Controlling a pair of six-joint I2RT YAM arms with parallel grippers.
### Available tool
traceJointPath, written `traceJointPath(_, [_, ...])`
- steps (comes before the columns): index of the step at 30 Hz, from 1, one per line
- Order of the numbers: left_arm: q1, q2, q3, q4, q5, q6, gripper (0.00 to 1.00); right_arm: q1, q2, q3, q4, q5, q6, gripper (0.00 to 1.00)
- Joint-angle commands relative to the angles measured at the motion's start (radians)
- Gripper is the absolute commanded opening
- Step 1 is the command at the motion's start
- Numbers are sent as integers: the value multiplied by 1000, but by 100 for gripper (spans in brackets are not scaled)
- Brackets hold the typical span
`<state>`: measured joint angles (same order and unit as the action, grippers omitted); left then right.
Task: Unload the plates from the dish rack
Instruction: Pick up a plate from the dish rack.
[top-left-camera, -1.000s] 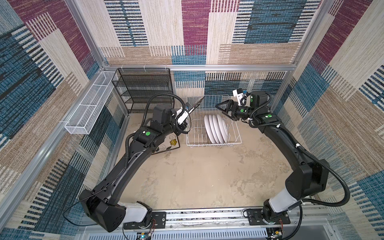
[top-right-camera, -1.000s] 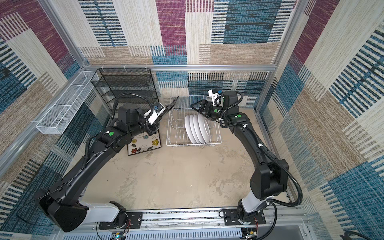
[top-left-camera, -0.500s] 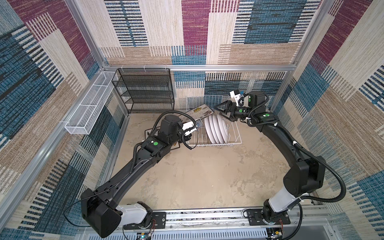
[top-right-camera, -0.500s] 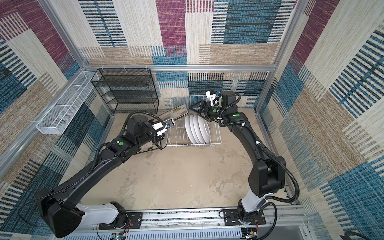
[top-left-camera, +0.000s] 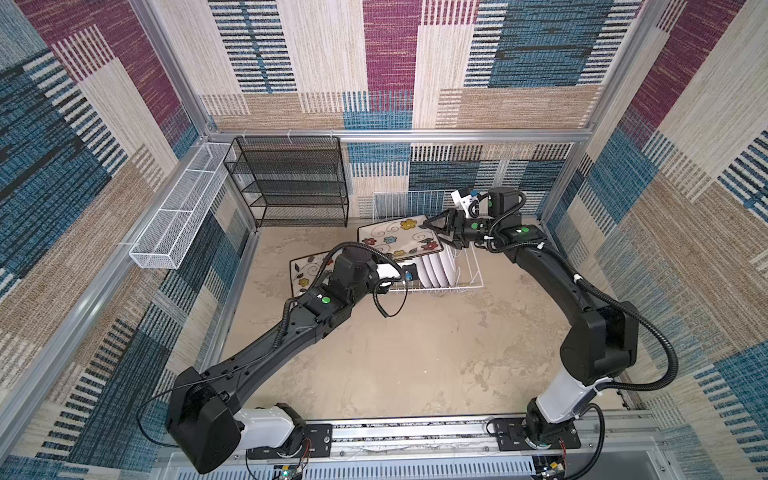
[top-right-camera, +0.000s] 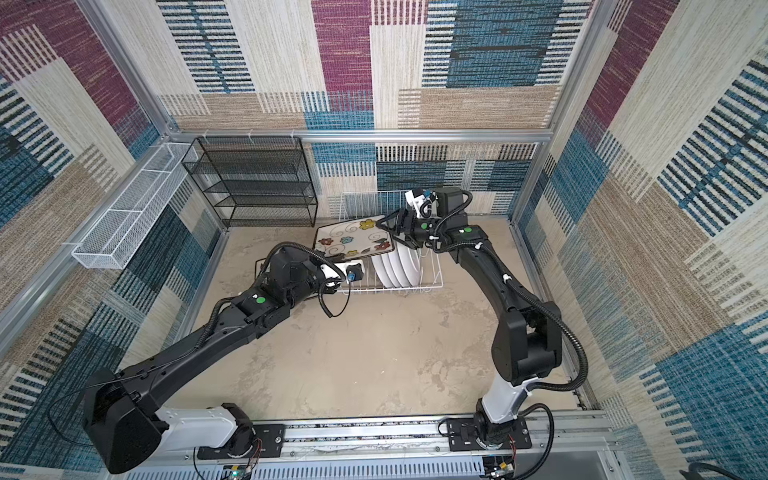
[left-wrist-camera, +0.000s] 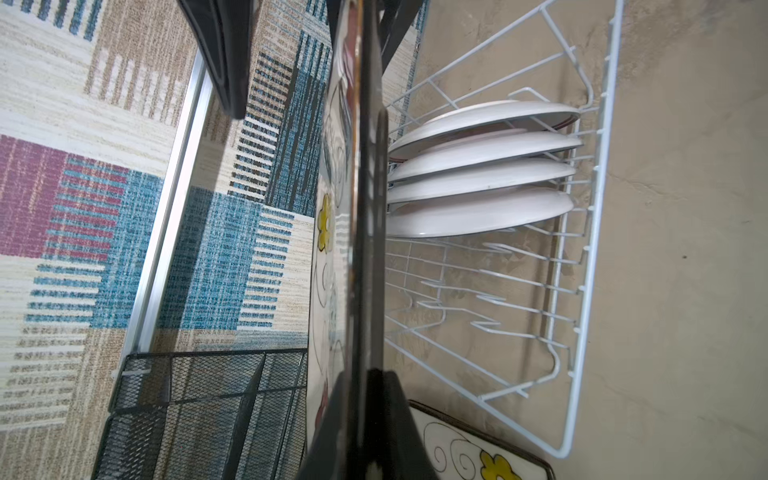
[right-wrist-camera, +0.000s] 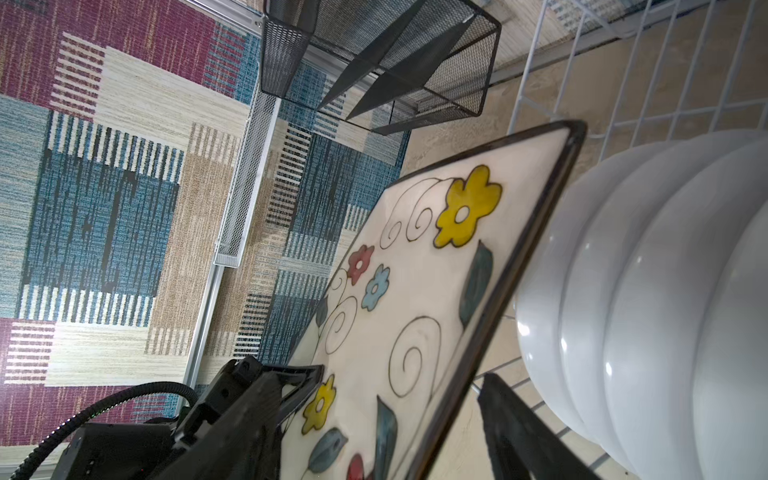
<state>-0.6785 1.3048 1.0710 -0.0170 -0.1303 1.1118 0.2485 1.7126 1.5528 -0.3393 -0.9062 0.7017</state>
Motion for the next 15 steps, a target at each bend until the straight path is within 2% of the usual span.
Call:
traceJointPath(1, [-15,-3,-25,307,-29,116,0,5,11,11,-26,-22,-2,73])
traceJointPath(15, [-42,4,-77,397,-42,187,0,31,33,20,-46,-30,-1,49])
